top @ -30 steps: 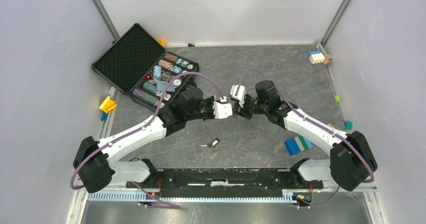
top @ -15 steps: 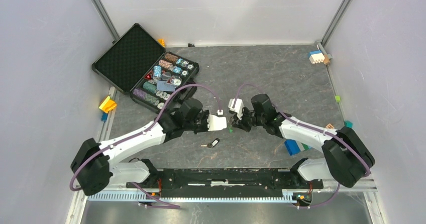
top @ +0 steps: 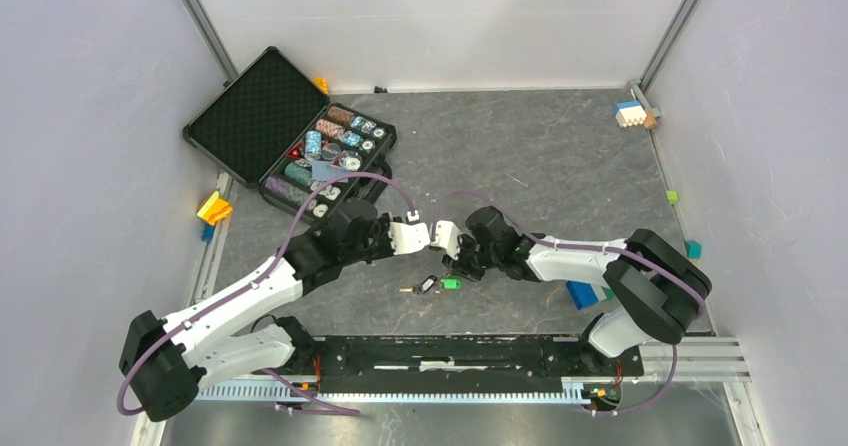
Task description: Put the keys on the keyring
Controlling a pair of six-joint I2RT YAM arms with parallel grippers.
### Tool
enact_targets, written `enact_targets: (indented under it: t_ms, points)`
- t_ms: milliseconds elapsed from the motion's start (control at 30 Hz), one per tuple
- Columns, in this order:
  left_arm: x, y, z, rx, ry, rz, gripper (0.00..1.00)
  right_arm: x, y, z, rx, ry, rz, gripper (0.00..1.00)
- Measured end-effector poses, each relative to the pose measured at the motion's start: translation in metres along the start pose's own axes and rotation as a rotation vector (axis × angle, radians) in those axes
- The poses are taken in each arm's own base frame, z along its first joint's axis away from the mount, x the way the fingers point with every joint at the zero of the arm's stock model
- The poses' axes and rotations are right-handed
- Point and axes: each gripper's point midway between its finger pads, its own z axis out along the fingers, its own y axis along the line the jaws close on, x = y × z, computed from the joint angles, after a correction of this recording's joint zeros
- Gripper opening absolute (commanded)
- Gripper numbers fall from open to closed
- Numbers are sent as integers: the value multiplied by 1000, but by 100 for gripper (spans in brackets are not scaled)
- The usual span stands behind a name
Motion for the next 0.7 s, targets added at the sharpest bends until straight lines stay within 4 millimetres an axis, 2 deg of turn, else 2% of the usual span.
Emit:
enact_targets:
  t_ms: [100, 333, 533, 700]
  points:
    - [2, 1, -2, -4, 8, -12, 32, -3, -10, 0, 47, 22, -10, 39]
    - [5, 4, -3, -18, 19, -15, 37, -15, -42, -8, 181, 53, -66, 40]
    - [7, 5, -3, -25, 23, -30, 56, -7, -54, -18, 217, 86, -62, 43]
    - [9, 12, -4, -46, 17, -88, 64, -2, -83, -35, 259, 59, 15, 46]
